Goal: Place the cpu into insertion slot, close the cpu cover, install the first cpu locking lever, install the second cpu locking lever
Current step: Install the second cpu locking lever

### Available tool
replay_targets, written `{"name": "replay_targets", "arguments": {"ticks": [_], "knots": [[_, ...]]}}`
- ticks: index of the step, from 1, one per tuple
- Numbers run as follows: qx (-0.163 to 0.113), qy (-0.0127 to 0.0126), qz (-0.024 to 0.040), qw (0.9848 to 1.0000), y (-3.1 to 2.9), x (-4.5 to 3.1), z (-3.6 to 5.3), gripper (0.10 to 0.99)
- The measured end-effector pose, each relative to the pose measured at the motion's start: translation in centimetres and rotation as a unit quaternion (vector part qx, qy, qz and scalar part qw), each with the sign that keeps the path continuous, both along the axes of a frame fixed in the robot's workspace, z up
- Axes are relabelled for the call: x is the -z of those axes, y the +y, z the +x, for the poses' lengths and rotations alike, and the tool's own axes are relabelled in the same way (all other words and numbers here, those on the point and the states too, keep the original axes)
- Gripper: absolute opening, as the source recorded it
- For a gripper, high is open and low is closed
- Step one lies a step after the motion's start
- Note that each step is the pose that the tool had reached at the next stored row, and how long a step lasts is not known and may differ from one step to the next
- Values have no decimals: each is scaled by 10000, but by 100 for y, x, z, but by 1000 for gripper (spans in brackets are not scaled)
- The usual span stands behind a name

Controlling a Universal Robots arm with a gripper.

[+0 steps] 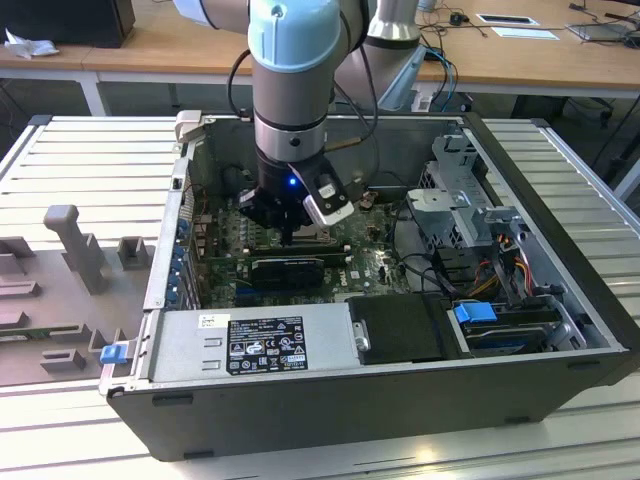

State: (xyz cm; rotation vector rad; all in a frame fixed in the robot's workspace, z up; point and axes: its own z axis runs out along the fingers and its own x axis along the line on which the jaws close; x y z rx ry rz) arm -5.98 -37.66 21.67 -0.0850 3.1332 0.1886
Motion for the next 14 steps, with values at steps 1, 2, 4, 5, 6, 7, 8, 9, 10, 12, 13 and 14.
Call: {"name": "replay_targets", "arguments": {"ticks": [1,2,4,5,6,7,8,9,10,12,13,14], "knots": [[0,-1,47,10000,-31,8,-2,106],[0,-1,113,9999,-63,14,-6,106],[0,-1,189,9998,-103,20,-15,106],[0,-2,214,9998,-122,23,-20,106],[1,-4,254,9997,-156,29,-23,106],[1,-5,301,9995,-179,32,-32,106],[1,-7,342,9994,-192,34,-45,106],[1,-12,410,9992,-207,39,-88,106],[0,-17,451,9990,-215,46,-123,106],[0,-21,481,9988,-214,69,-150,106],[0,-20,490,9988,-214,79,-153,106],[0,-21,512,9987,-212,103,-158,106]]}}
